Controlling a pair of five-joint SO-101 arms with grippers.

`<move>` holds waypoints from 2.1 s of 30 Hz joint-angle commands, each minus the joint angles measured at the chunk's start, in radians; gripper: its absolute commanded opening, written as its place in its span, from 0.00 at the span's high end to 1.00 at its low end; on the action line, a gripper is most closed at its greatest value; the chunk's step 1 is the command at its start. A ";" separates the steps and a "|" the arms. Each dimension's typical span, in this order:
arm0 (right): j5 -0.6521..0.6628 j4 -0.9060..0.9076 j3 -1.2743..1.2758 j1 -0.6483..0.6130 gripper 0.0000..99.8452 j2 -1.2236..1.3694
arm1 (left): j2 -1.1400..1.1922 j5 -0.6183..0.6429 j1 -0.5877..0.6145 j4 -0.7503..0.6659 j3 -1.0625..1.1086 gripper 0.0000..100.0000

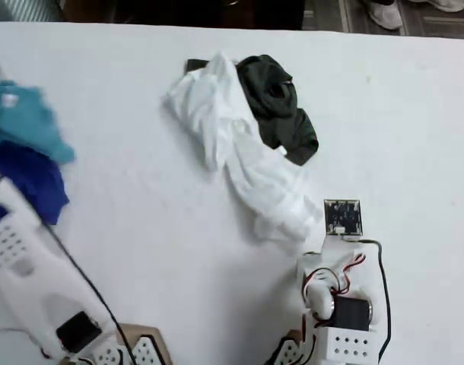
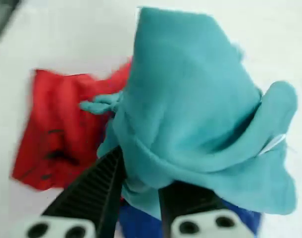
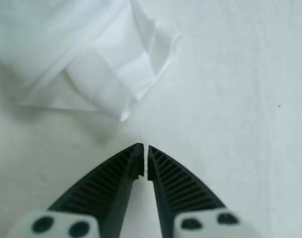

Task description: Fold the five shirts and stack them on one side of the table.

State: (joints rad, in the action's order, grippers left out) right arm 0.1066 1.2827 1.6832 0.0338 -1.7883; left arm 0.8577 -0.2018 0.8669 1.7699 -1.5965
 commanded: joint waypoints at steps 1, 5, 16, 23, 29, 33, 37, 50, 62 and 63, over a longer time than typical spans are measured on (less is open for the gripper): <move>-0.009 -0.016 0.009 -0.001 0.98 -0.010 | -0.101 -0.003 0.118 0.015 -0.005 0.97; -0.009 -0.016 0.009 -0.001 0.98 -0.010 | -0.098 -0.003 0.189 0.017 0.021 0.97; -0.009 -0.016 0.009 -0.001 0.98 -0.010 | -0.367 -0.061 0.224 0.015 0.774 0.97; -0.009 -0.016 0.009 -0.001 0.98 -0.010 | -0.405 -0.147 0.209 -0.078 1.064 0.94; -0.009 -0.016 0.009 -0.001 0.98 -0.010 | -0.414 -0.163 0.164 0.012 0.961 0.67; -0.009 -0.016 0.009 -0.001 0.98 -0.010 | -0.414 -0.028 0.071 0.014 0.809 0.67; -0.009 -0.016 0.009 -0.001 0.98 -0.010 | -0.417 0.075 -0.115 0.014 0.667 0.67; -0.009 -0.016 0.009 -0.001 0.98 -0.010 | -0.362 0.362 -0.729 -0.095 0.579 0.67; -0.009 -0.016 0.009 -0.001 0.98 -0.010 | -0.189 0.419 -0.666 -0.044 0.605 0.67; -0.009 -0.016 0.009 -0.001 0.98 -0.010 | -0.186 0.417 -0.631 -0.048 0.610 0.67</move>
State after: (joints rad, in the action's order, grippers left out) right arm 0.1066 1.2827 1.6832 0.0338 -1.7883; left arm 0.6797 0.2125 0.1381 1.7131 -0.9889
